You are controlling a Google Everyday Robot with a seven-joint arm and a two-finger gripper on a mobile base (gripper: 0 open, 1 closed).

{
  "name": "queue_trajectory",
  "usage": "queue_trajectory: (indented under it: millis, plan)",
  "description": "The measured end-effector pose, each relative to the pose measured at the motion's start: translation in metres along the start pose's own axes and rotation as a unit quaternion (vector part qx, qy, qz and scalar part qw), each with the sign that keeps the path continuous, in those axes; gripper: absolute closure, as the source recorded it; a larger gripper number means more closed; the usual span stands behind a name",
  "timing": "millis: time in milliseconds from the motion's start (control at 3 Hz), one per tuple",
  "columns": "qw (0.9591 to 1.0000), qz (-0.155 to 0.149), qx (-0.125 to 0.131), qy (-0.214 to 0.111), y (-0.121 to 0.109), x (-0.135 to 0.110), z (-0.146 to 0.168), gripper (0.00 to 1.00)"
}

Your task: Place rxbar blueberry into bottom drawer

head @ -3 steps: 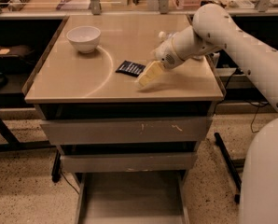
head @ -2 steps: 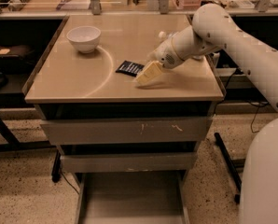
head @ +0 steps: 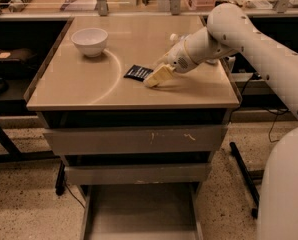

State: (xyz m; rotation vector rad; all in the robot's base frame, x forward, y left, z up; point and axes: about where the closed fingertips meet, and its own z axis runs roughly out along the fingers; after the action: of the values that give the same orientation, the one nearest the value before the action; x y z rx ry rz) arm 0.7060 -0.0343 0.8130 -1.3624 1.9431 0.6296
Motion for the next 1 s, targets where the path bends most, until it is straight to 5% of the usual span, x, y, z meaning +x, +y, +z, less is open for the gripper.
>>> queue_trajectory:
  millis: [667, 1000]
  plan:
    - [1.0000, 0.000, 0.000, 0.000, 0.0001, 0.0000, 0.0002, 1.00]
    - [1.0000, 0.000, 0.000, 0.000, 0.0001, 0.0000, 0.0002, 1.00]
